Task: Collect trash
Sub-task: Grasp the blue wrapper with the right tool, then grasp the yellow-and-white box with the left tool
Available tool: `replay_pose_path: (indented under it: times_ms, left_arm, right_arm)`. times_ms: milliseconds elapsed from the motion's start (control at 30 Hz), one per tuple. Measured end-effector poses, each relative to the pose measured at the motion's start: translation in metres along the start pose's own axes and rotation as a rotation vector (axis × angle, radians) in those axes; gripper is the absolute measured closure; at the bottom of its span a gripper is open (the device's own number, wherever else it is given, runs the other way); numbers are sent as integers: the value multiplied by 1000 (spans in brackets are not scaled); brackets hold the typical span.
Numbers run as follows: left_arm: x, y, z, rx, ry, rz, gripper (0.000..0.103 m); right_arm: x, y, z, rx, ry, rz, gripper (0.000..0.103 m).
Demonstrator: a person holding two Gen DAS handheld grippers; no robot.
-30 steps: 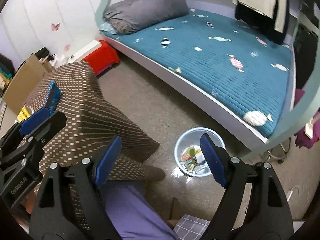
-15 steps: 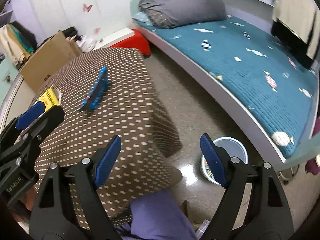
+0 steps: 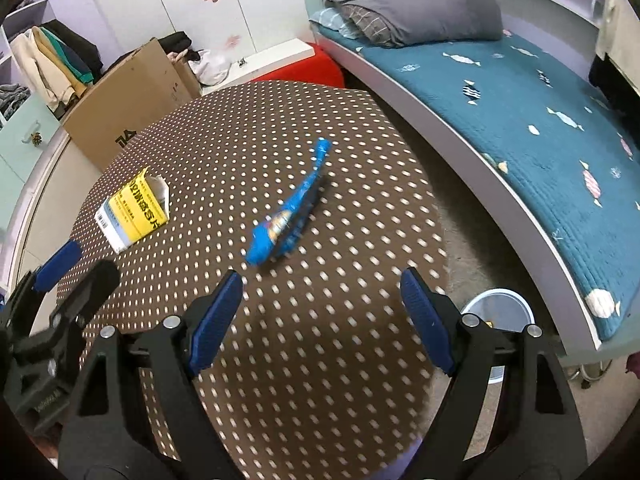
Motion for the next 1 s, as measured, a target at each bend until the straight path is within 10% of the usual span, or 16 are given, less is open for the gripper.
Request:
replay_pose_path:
  times_ms: [333,400,467,800,1000]
  left_arm:
    - [-56,-46,-18,-77,-87,-56,11]
    - [-60,-61,-24,-106,-144,-39,11]
    - [-62,-76,-29,-132,-200,-11,11]
    - [-59,-121,-25,-230,-280,0,12]
    - [-58,-102,-23,-215,-213,-22,52]
  right_arm:
    - [-5,-50,-24,-15,-33,54,23]
    - [-4,-50,-26,17,-42,66,35]
    - [-6,-51,-28,31,-39,74,68]
    - [0,-50,-29,18,-59,31,87]
    - [0,-40,-22,18,-41,14,90]
Point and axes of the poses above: each gripper's, at about its wrist camera, not at the fingertips, and y roughly against the way its jaws point, x to its right, z to its underside, the point moved 4 cm from there along -y, roughly the way its jaws point, and after that the axes turned 6 degrees about -z, right-handed, at the moved point
